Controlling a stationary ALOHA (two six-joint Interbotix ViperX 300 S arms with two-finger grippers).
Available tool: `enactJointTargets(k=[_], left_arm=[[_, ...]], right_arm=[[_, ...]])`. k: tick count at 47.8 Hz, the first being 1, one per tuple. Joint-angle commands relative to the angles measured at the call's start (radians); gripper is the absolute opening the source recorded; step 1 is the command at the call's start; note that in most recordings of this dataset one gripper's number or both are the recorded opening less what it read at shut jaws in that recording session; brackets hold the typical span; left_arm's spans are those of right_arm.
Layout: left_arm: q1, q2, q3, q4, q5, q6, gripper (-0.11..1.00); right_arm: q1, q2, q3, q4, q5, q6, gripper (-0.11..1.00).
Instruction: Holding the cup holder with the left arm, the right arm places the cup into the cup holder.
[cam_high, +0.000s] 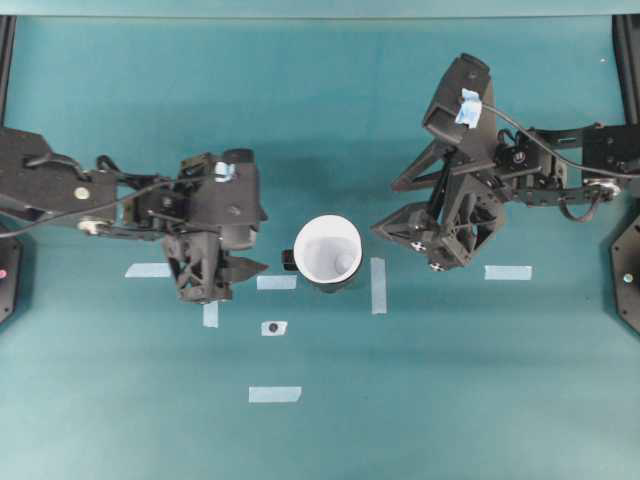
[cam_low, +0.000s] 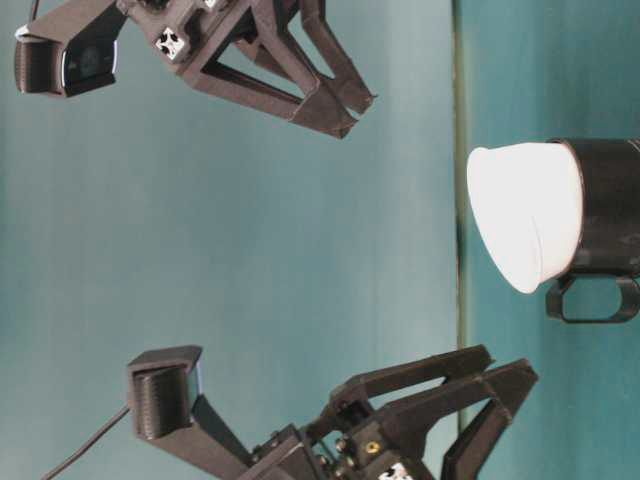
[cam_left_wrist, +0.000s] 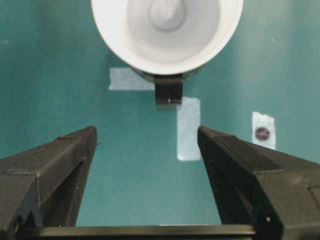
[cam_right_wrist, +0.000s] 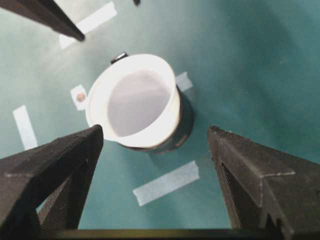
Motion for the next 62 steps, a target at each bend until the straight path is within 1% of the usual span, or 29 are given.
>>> enactJointTargets(k=[1, 28, 62], left_arm=[[-0.002, -0.028, -0.008, 0.003, -0.009, 0.002, 0.86], [-0.003, -0.018, -0.009, 0.003, -0.012, 0.002, 0.86], [-0.006, -0.011, -0.014, 0.003, -0.012, 0.000, 0.85]], right_arm=[[0.003, -0.043, -0.009, 0.002, -0.015, 0.009, 0.90], [0.005, -0.037, 0.002, 0.002, -0.052, 0.011, 0.90], [0.005, -0.035, 0.002, 0.002, -0.049, 0.011, 0.90]])
